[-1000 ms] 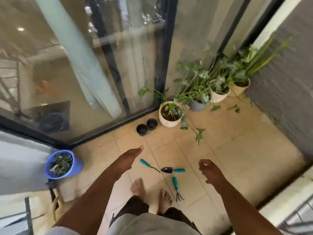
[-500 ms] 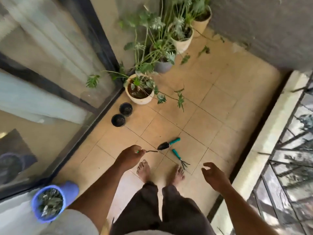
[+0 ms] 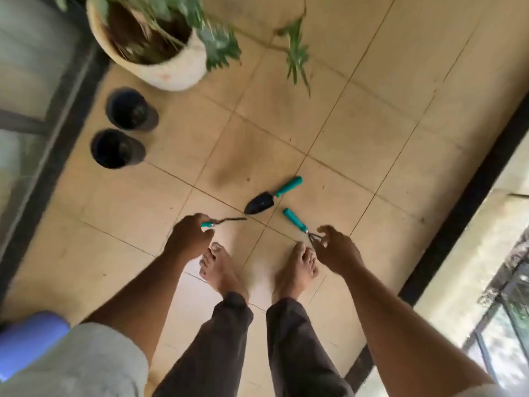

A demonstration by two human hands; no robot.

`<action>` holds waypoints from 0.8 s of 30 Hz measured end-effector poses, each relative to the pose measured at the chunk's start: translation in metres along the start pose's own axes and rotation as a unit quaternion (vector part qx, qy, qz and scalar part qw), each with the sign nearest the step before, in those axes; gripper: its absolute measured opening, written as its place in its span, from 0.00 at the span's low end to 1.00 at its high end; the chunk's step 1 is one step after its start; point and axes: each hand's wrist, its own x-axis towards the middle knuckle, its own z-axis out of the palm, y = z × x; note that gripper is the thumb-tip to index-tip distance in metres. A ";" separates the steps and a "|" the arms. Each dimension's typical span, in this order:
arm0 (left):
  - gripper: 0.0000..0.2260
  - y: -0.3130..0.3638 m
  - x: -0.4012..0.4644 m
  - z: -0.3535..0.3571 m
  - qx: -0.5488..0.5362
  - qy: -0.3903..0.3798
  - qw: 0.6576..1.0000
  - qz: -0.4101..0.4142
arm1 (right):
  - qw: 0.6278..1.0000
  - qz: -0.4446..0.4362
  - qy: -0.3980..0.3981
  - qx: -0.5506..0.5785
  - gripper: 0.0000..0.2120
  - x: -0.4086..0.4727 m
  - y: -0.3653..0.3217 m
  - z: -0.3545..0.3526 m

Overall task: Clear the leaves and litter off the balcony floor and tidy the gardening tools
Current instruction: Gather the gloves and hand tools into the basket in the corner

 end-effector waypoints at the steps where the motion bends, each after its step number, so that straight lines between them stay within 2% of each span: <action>1: 0.20 -0.007 0.023 0.014 0.011 0.002 1.000 0.004 | 1.000 -0.008 0.000 -0.005 0.20 0.024 -0.001 0.012; 5: 0.22 -0.034 0.099 0.069 0.127 0.021 0.991 0.027 | 0.996 -0.043 0.017 -0.074 0.24 0.114 -0.001 0.064; 8: 0.25 -0.051 0.134 0.094 0.238 0.028 0.970 0.039 | 0.983 -0.066 0.016 -0.169 0.27 0.161 -0.003 0.096; 10: 0.23 -0.065 0.152 0.110 0.284 0.043 0.956 0.061 | 0.974 -0.078 0.024 -0.212 0.28 0.181 -0.003 0.115; 13: 0.14 -0.077 0.167 0.123 0.301 0.081 0.945 0.102 | 0.967 -0.093 0.049 -0.232 0.28 0.192 -0.002 0.137; 16: 0.11 -0.076 0.170 0.120 0.292 0.079 0.944 0.131 | 0.967 -0.114 0.062 -0.217 0.32 0.189 -0.002 0.140; 19: 0.10 -0.072 0.167 0.110 0.193 0.043 0.974 0.109 | 0.951 -0.167 0.101 -0.238 0.33 0.179 -0.002 0.124; 21: 0.12 -0.068 0.159 0.103 0.074 -0.004 0.996 0.044 | 0.926 -0.216 0.131 -0.280 0.30 0.177 -0.009 0.110; 23: 0.14 -0.062 0.150 0.097 -0.082 -0.035 0.996 -0.029 | 0.913 -0.241 0.132 -0.302 0.32 0.182 -0.024 0.093; 24: 0.14 -0.058 0.144 0.094 -0.172 -0.044 0.983 -0.055 | 0.909 -0.247 0.129 -0.309 0.33 0.187 -0.032 0.085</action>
